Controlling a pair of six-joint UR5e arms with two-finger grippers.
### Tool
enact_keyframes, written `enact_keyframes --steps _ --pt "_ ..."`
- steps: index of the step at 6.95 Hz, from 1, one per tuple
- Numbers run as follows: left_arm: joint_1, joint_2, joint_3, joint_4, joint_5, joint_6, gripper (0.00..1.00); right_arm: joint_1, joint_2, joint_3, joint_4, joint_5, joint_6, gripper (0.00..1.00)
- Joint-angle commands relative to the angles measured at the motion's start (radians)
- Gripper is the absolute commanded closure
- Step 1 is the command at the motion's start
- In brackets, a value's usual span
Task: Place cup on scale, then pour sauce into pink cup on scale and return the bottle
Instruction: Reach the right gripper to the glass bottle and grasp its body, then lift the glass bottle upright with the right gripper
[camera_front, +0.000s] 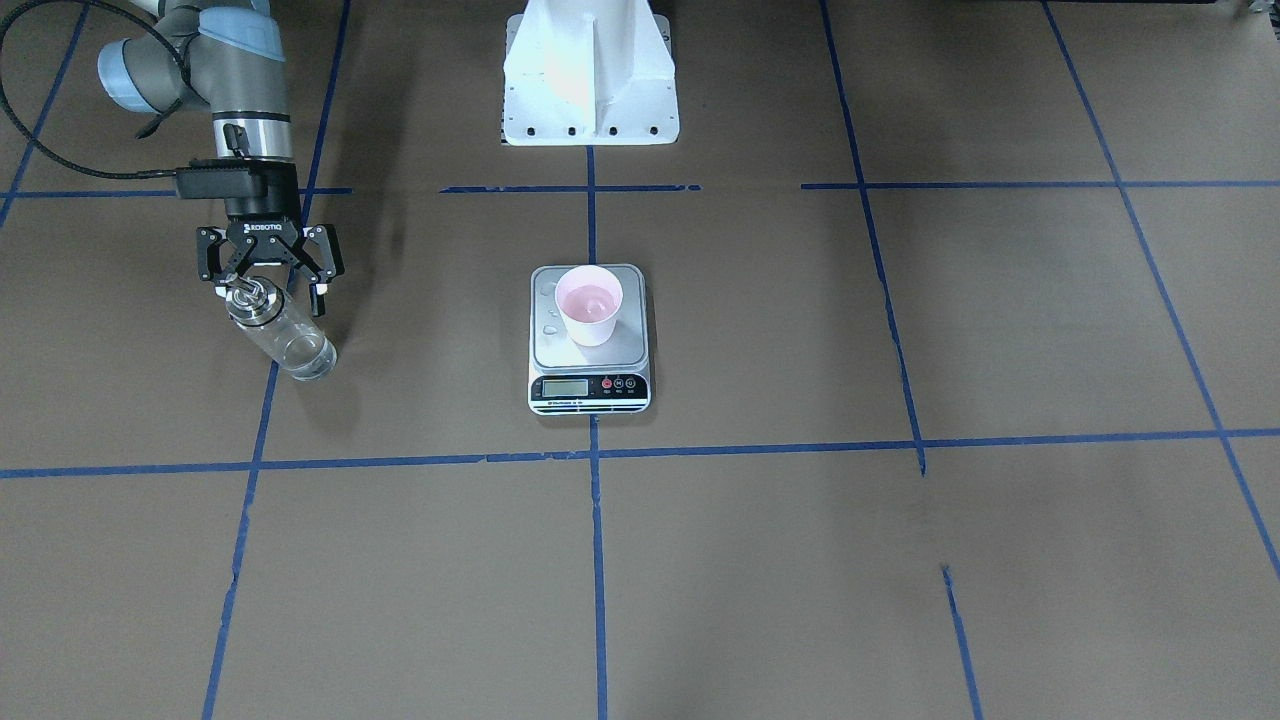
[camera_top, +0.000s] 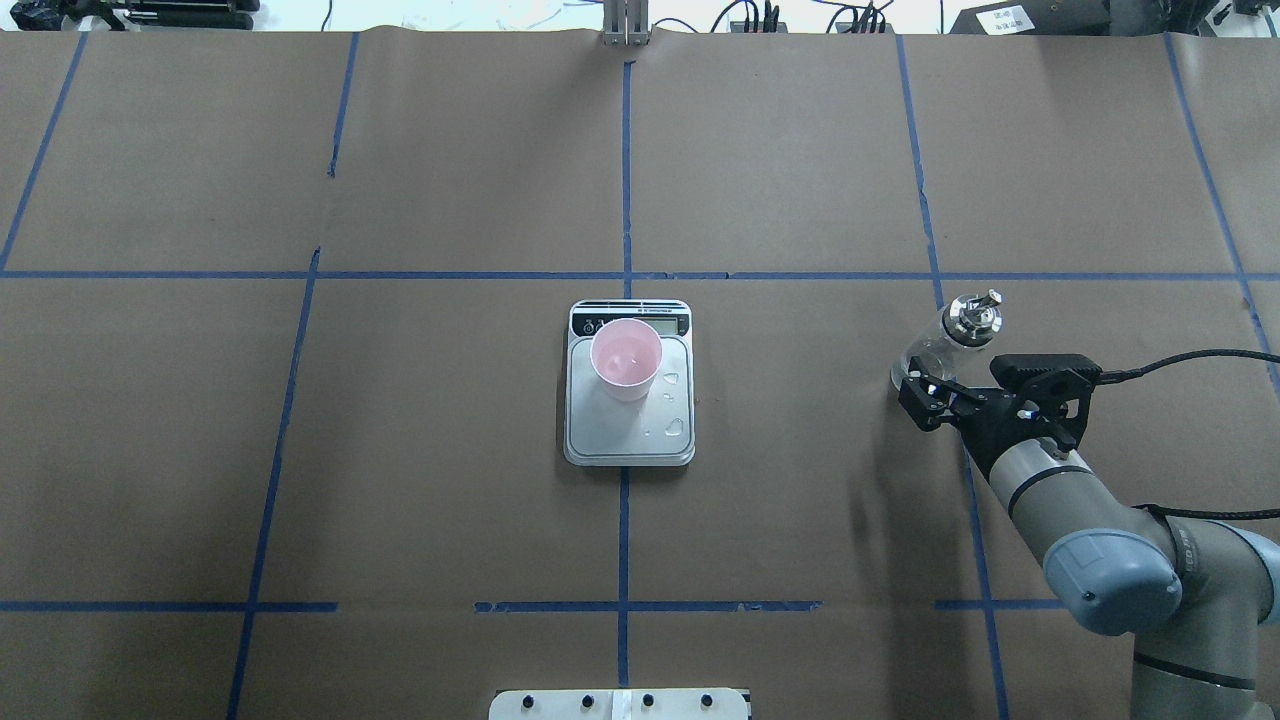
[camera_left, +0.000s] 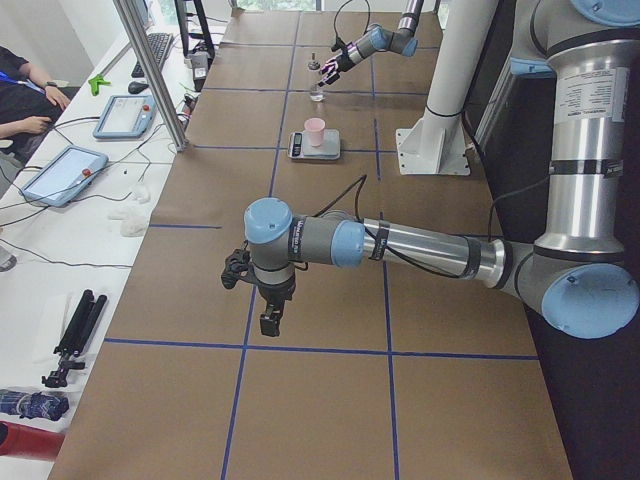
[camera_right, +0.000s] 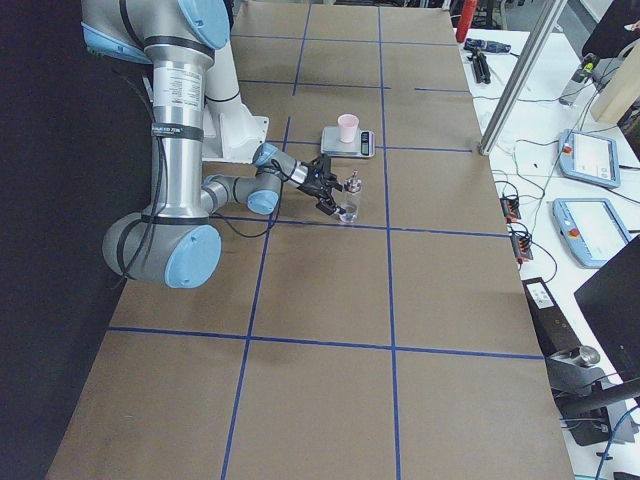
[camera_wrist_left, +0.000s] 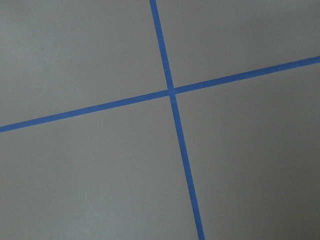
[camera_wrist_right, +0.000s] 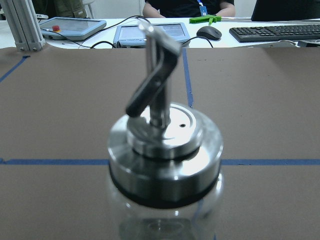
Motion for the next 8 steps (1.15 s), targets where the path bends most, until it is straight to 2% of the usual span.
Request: enact_keyframes --steps 1,8 --pt "0.0 0.0 0.001 0.001 0.0 0.0 0.0 -0.001 0.001 0.0 0.001 -0.026 -0.001 0.0" --pt "0.0 0.011 -0.004 0.003 0.002 0.0 0.0 -0.002 0.022 -0.033 0.001 -0.073 -0.016 0.0"
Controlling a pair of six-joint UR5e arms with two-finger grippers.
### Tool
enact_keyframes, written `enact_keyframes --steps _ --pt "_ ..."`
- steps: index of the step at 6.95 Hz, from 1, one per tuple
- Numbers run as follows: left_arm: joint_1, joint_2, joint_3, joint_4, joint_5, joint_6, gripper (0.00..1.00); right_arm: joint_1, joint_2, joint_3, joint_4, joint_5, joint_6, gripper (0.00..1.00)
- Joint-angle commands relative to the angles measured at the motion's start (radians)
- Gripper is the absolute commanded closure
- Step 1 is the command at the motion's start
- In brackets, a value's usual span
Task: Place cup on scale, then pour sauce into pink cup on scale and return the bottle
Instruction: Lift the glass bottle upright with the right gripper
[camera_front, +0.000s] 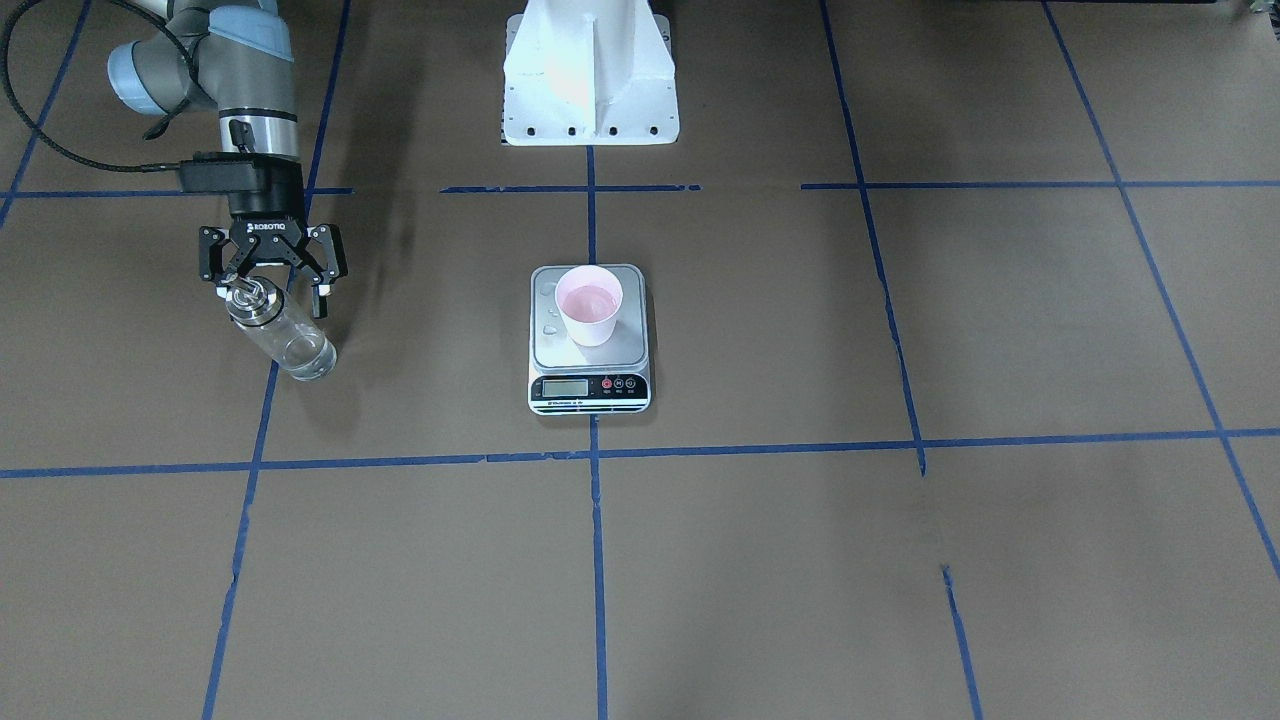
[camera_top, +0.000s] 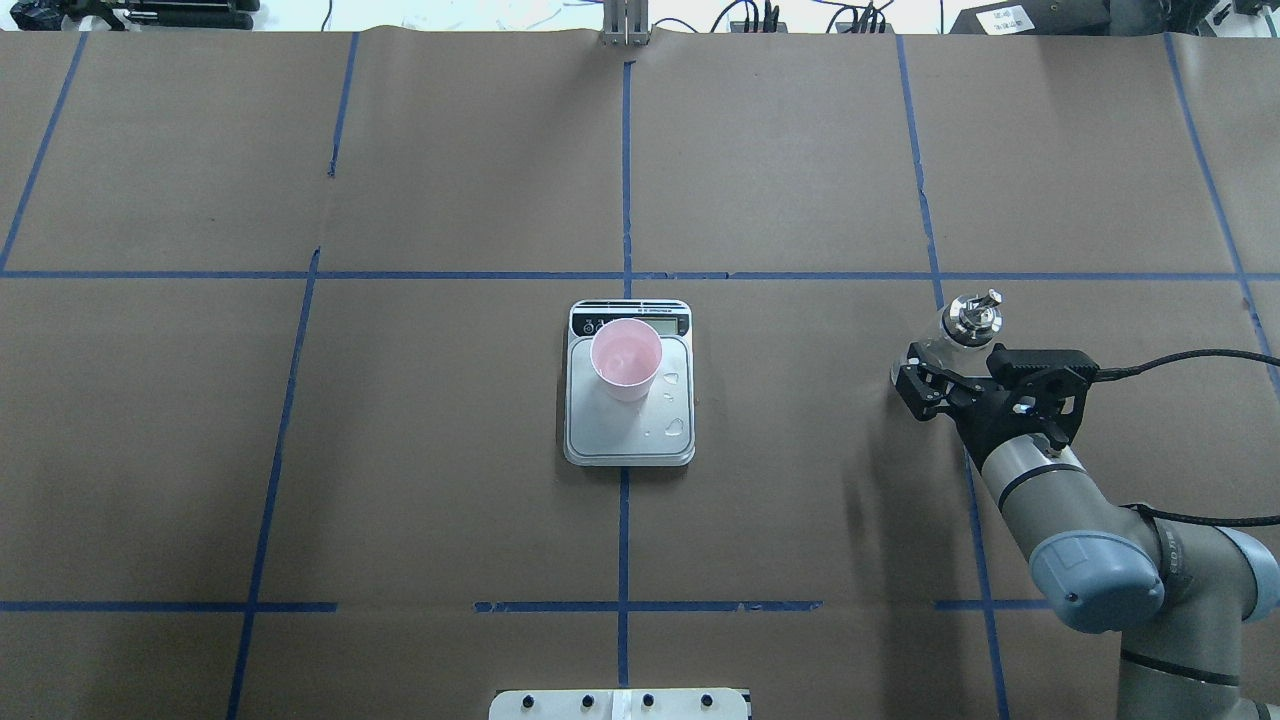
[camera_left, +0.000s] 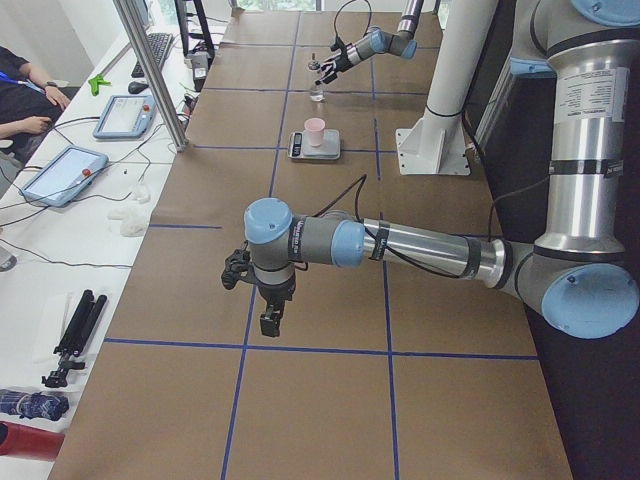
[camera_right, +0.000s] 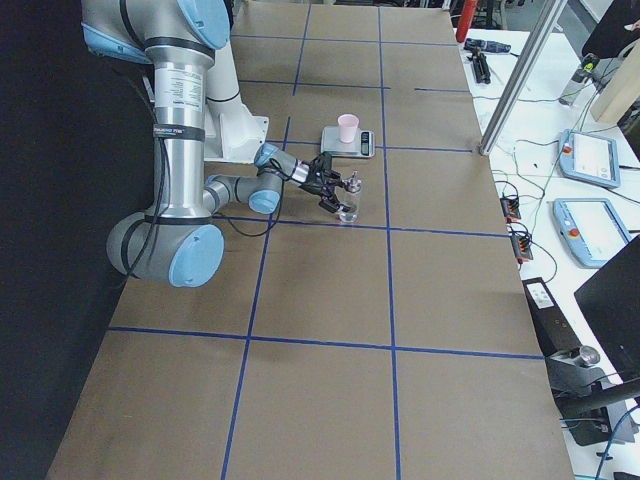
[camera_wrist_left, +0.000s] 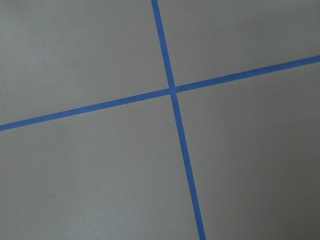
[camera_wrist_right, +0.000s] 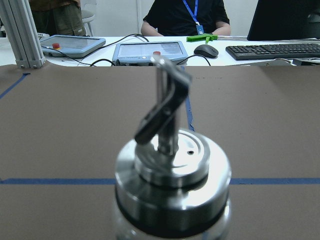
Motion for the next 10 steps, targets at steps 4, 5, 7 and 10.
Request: enact_keyframes --steps 4,5,7,10 --pt "0.0 0.01 -0.002 0.0 -0.002 0.0 0.0 0.002 0.019 -0.014 0.0 -0.03 -0.04 0.0" --pt "0.0 0.01 -0.001 0.0 -0.002 0.0 0.0 0.007 0.021 -0.014 0.0 -0.03 -0.04 0.0" --pt "0.0 0.01 -0.001 0.0 -0.002 0.0 0.0 0.011 0.032 -0.016 0.0 -0.03 -0.04 0.0" --pt "0.0 0.01 -0.002 0.0 -0.002 0.0 0.0 0.033 0.038 -0.039 -0.001 -0.029 -0.043 0.0"
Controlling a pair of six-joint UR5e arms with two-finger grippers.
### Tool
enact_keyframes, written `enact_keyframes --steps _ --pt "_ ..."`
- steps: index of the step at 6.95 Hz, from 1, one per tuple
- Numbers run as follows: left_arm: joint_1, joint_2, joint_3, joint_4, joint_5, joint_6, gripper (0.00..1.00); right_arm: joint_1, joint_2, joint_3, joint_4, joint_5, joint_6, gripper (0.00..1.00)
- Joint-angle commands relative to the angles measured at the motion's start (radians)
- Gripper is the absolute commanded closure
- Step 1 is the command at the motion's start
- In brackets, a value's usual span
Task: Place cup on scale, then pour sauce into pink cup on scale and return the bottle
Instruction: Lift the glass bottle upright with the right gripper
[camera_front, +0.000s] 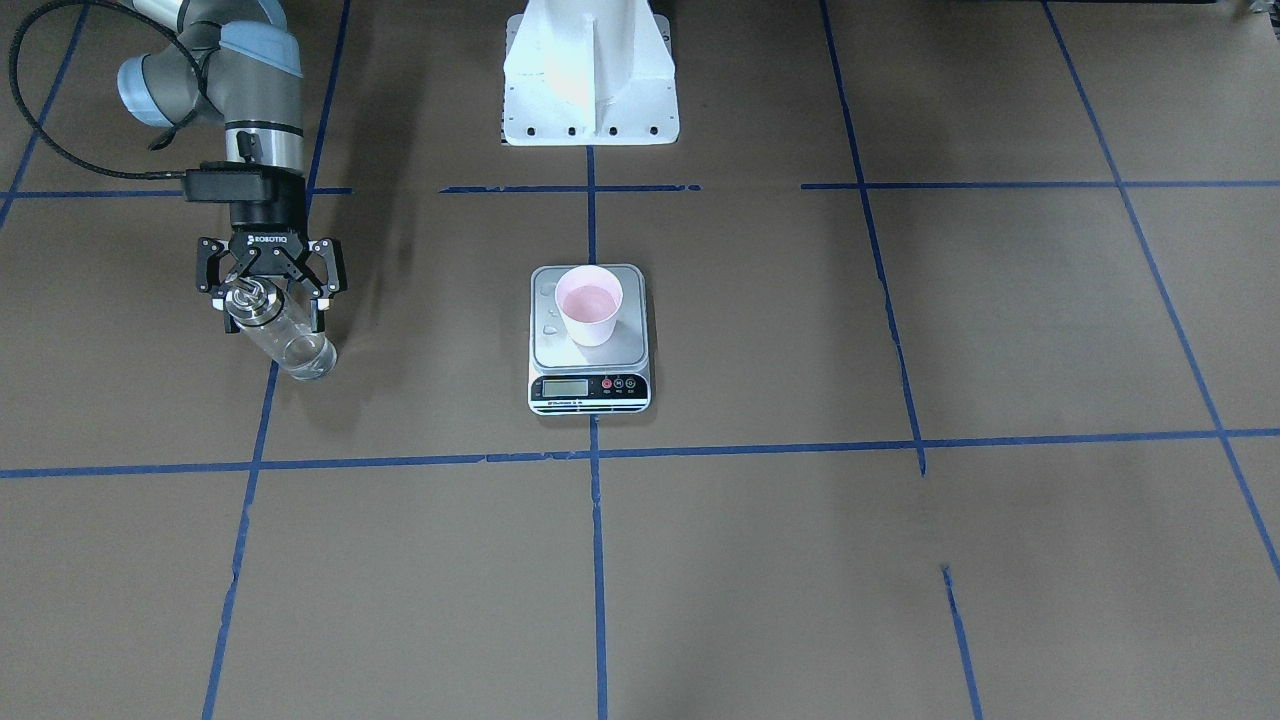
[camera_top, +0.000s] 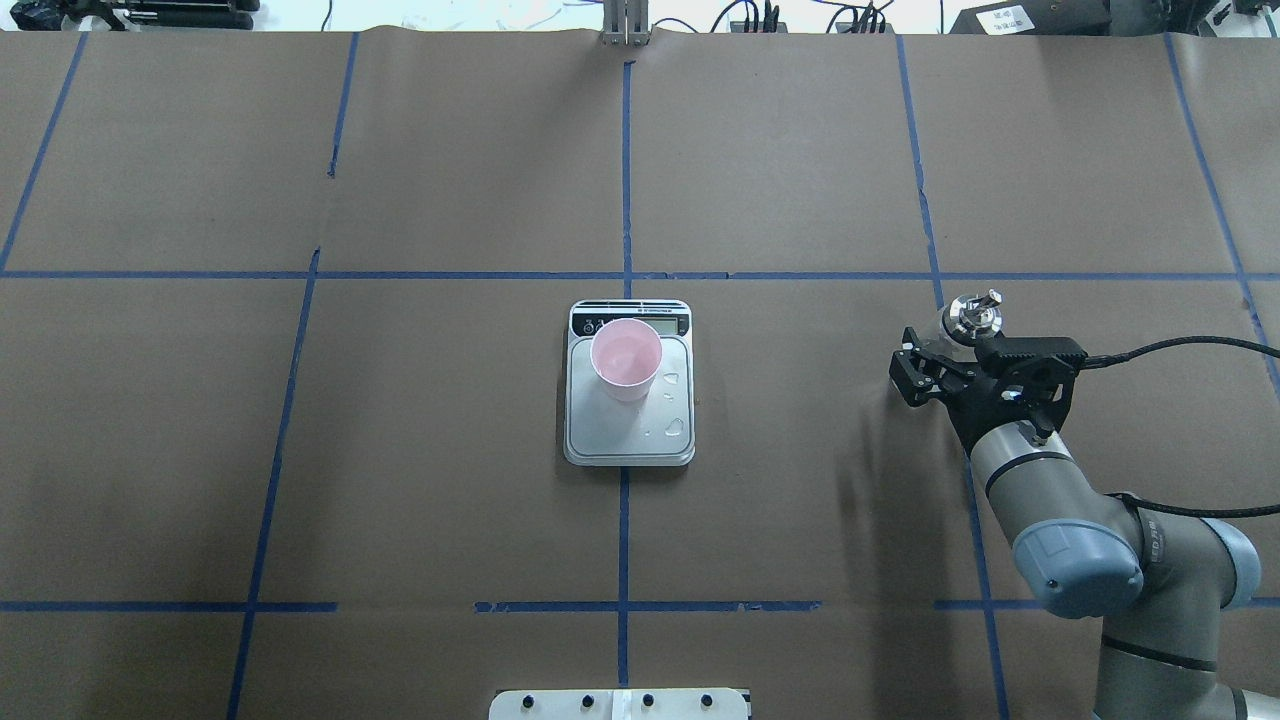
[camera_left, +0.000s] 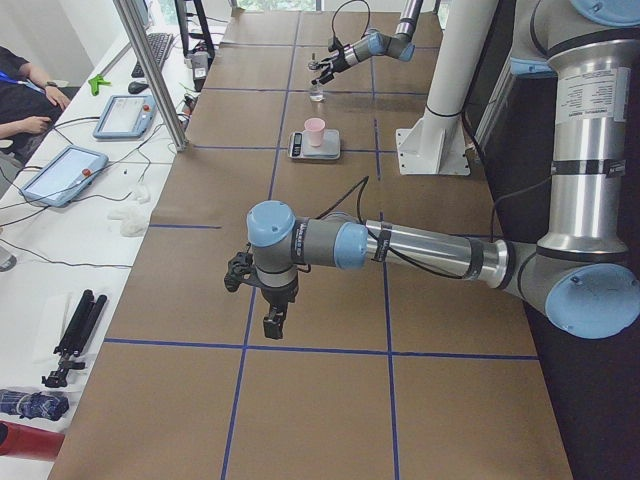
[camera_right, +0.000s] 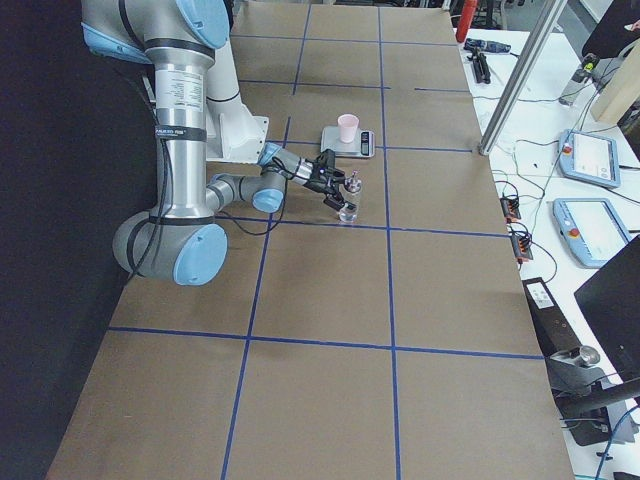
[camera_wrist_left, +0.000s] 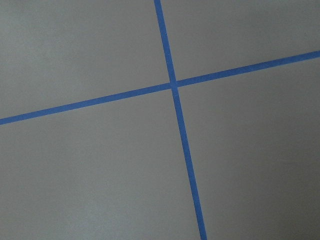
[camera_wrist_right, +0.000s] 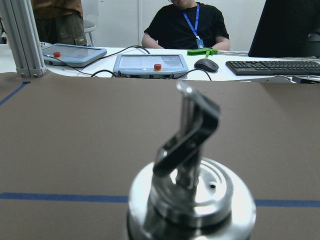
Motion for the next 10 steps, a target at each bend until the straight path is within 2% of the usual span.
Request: enact_keyframes --steps 1,2,3,4,5,6,10 --pt "0.0 0.0 0.0 0.0 0.0 0.0 0.0 0.015 0.02 -0.03 0.001 0.0 -0.002 0.0" --pt "0.0 0.0 0.0 0.0 0.0 0.0 0.0 0.016 0.035 -0.039 0.001 0.0 0.001 0.09" --pt "0.0 0.0 0.0 0.0 0.0 0.0 0.0 0.017 0.044 -0.038 0.003 0.001 -0.002 0.58" --pt "0.002 0.0 0.001 0.0 0.0 0.0 0.0 0.017 0.046 -0.038 0.007 0.001 0.001 0.92" --pt "0.0 0.0 0.001 0.0 0.002 0.0 0.0 0.019 0.046 -0.035 0.024 -0.005 0.0 1.0" --pt "0.002 -0.001 0.001 0.0 0.0 0.0 0.0 0.02 0.047 -0.03 0.027 -0.03 -0.027 1.0" --pt "0.0 0.0 0.003 0.0 0.0 0.002 0.0 0.02 0.05 0.02 0.067 -0.031 -0.19 1.0"
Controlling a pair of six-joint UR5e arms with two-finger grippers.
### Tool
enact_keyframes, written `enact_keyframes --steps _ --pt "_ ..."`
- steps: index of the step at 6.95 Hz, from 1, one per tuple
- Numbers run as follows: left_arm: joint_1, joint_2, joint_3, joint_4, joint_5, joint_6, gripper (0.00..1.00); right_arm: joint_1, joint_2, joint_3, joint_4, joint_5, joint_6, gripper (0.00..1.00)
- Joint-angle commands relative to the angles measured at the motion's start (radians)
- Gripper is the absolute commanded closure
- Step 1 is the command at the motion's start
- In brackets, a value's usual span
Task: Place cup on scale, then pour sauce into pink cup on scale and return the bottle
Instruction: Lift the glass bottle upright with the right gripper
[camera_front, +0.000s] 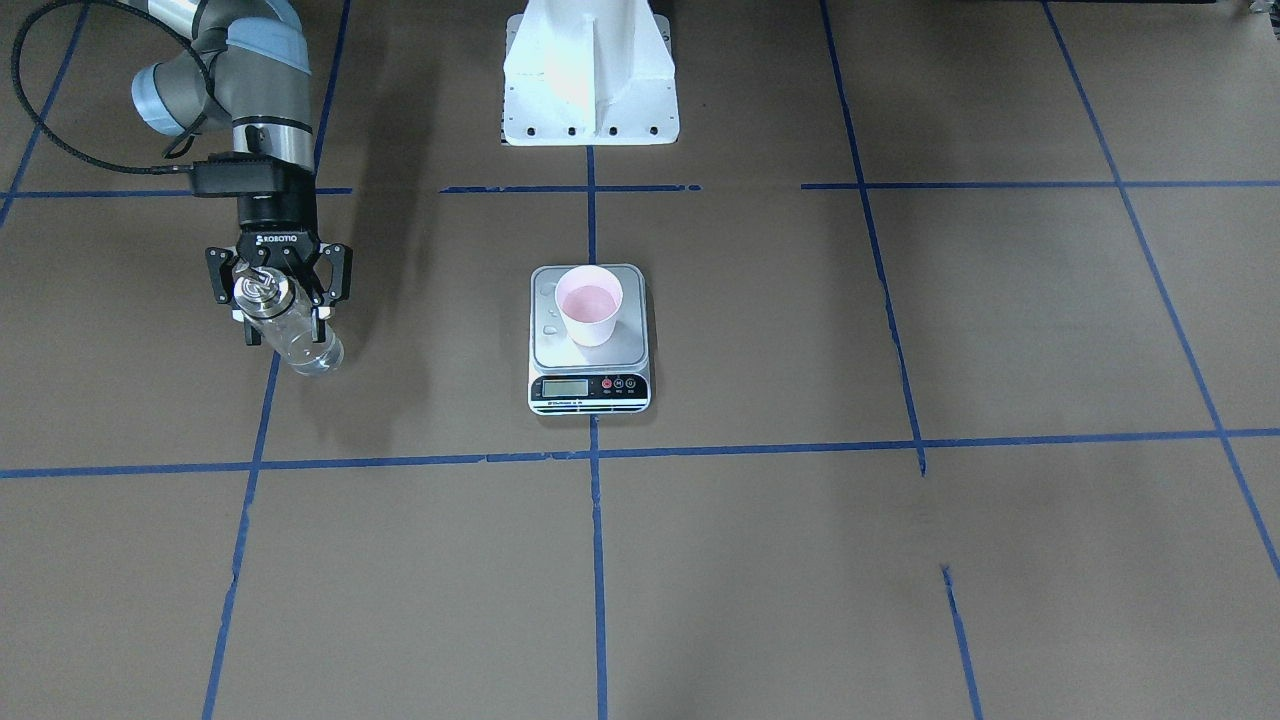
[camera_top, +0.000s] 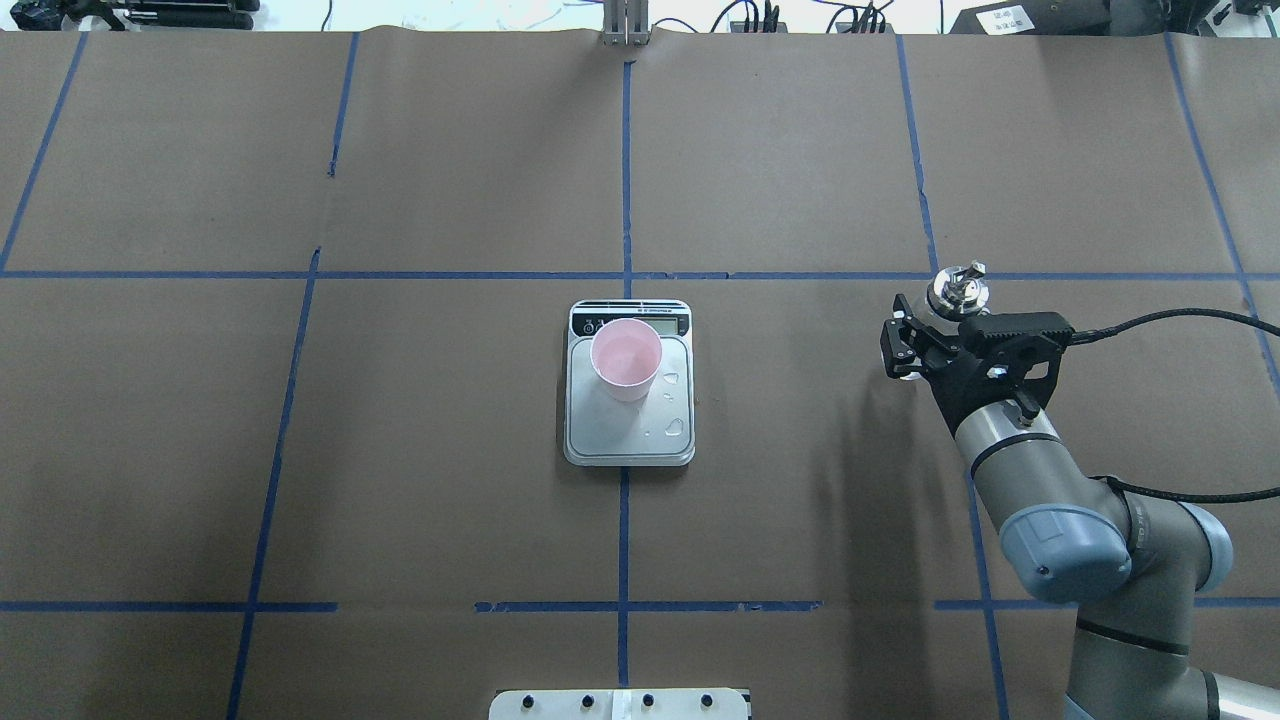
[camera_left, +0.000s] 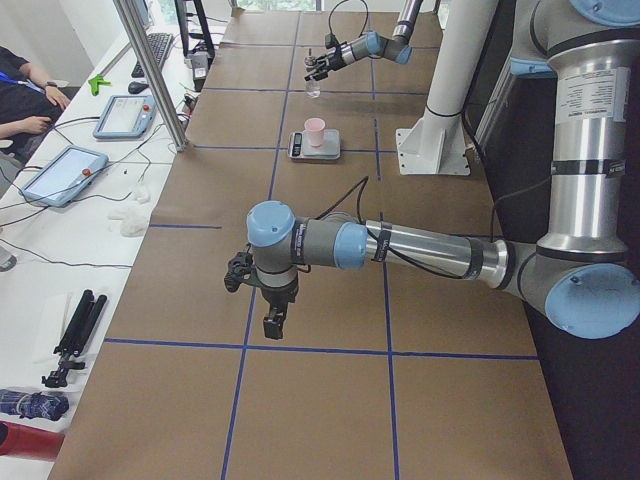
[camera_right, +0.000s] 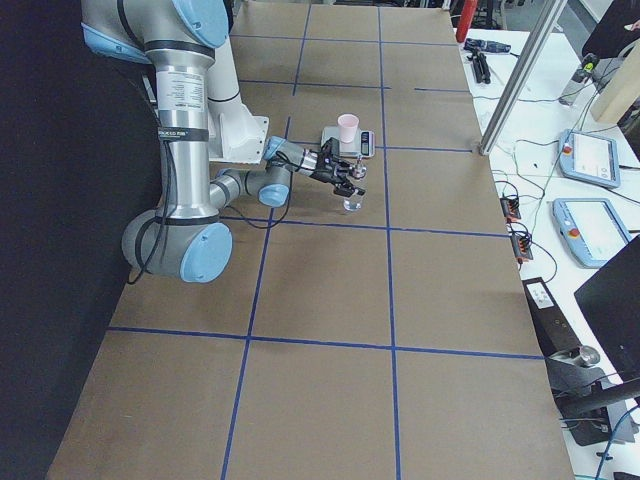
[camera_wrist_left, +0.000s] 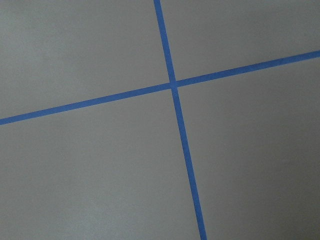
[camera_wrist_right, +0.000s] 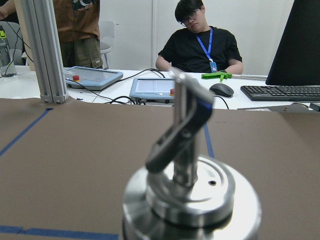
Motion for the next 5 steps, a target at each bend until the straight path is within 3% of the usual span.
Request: enact_keyframes --steps 1,3,5 --pt "-0.001 0.0 0.009 0.0 0.0 -0.001 0.0 0.0 0.0 0.025 0.047 0.006 -0.161 1.0" --pt "-0.006 0.038 0.016 -0.005 0.0 0.007 0.0 0.001 0.04 0.021 0.081 0.009 -0.226 1.0" --pt "-0.108 0.057 0.009 -0.005 0.003 0.012 0.0 0.01 0.069 0.002 0.078 0.047 -0.251 1.0"
